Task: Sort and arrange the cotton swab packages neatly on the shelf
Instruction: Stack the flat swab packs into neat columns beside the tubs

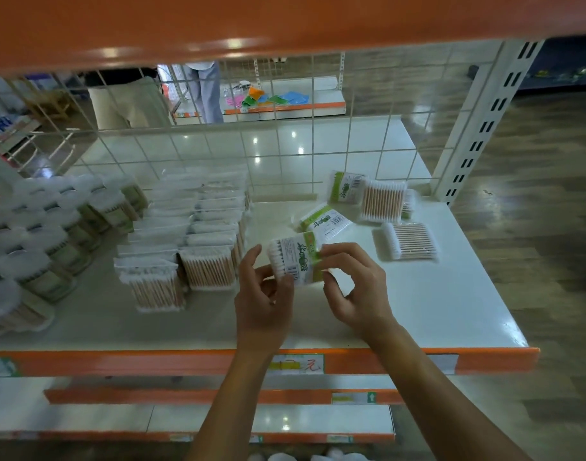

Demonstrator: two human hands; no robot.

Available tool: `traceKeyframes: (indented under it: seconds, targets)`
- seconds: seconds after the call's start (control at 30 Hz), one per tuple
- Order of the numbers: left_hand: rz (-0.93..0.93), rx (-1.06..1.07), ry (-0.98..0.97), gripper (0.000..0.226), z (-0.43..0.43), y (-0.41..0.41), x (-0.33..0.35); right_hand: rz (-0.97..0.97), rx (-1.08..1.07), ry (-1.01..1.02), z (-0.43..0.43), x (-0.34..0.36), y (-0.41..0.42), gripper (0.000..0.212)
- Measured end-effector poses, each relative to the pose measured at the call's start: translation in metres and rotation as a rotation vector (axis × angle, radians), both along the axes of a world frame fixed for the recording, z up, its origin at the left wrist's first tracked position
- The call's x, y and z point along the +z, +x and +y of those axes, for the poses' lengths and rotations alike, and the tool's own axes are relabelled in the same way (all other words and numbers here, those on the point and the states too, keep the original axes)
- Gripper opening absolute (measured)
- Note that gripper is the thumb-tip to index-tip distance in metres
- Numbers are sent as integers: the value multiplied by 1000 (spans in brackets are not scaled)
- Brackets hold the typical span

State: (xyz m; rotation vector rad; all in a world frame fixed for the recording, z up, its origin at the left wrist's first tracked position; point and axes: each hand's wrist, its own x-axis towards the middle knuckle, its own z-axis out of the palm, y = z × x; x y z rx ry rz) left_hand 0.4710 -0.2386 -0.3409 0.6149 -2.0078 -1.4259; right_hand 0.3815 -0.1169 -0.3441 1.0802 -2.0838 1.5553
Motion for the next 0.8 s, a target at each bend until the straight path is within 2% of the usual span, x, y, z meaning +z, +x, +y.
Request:
traceKeyframes:
  seconds: [0.13,0.27,0.47,0.53,0.67,0.8]
  targets:
    - [84,-27,133,69,-5,-1,-4,-8,-68,36,-1,0,-2,35]
    - [175,-85,285,44,-10,-1,-3,-154,-123,102,-2,-6,-8,53]
    - [232,-179,365,30,-9,-1,-2,-301,41,228,-3,-12,-9,91]
    - [216,-177,343,26,-8,-1,-1,-294,80,212,-2,-11,-8,92]
    - [192,-161,341,24,-9,-1,-3,-198,109,187,-2,-7,-6,81]
    - [173,-152,293,39,-9,-1,-3,-149,115,157,-2,-2,-3,68]
